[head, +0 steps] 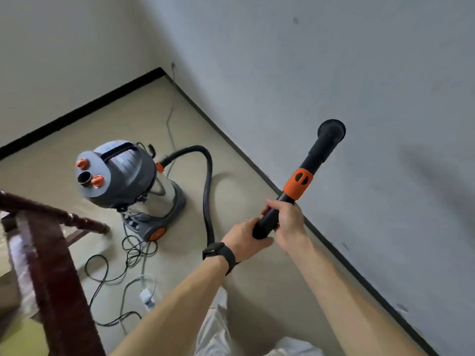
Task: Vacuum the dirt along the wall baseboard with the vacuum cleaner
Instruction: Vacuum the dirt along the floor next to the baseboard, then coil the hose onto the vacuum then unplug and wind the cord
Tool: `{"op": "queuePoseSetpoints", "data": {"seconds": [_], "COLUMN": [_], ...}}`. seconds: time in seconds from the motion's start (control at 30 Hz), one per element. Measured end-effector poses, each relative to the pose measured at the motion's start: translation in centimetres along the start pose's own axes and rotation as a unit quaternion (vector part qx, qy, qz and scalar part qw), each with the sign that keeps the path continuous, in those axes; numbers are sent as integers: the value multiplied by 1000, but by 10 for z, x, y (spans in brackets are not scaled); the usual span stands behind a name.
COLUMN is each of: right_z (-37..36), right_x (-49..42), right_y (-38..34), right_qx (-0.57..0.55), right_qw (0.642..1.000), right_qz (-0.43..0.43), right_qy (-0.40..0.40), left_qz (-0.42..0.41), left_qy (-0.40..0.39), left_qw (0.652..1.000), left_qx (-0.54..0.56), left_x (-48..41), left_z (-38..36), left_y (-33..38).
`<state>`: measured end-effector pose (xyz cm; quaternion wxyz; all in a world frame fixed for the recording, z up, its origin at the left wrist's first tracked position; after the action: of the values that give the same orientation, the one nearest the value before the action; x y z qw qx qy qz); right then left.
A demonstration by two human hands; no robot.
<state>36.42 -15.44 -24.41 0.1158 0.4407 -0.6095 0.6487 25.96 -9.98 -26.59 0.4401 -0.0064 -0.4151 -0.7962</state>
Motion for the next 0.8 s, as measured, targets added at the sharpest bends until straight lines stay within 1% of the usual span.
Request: {"op": "queuePoseSetpoints", "data": {"seconds": [0.17,0.23,0.3,0.37,0.47,0.5,0.6,0.67,0.73,0.8], "right_z": [-43,-77,-121,-170,-244,-270,-341,-381,-414,-438], "right_x": [63,84,102,118,134,139,152,158,156,146], "right_y": [-70,-91,-106,-115,-126,-130,-146,-148,-145,-144], "right_qx": [49,78,122,185,271,292,345,366,393,405], "right_qw": [991,983,967,941,892,872,801,763,737,730], "right_qz": [102,136,170,205,272,308,437,485,502,505], "right_qy": [-64,-96,-145,-195,-239,-244,-221,-222,-223,-219], "left_qz": [-15,-17,-20,-20,-22,-26,-34,-36,-36,-25], "left_qy": [36,50,73,101,136,146,186,214,229,235], "left_qw": [998,994,987,979,974,973,967,958,949,942], "left_qx": [58,99,142,176,181,175,169,186,215,237], "left_x": [34,40,41,39,28,23,7,1,-5,-9], "left_z": [75,109,147,185,242,261,315,345,368,386], "left_y": [47,51,47,37,19,13,-3,-14,-27,-44]}}
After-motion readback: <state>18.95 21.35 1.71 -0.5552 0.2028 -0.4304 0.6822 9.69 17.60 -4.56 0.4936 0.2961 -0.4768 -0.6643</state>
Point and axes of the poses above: each hand's wrist, its own x-axis away from the middle knuckle, its own z-axis out of the back of the hand, y = z × x, the point moved 8 cm from there along -x, towards the middle knuckle, and after that the axes turned 9 degrees about y, right-handed, at the moved point
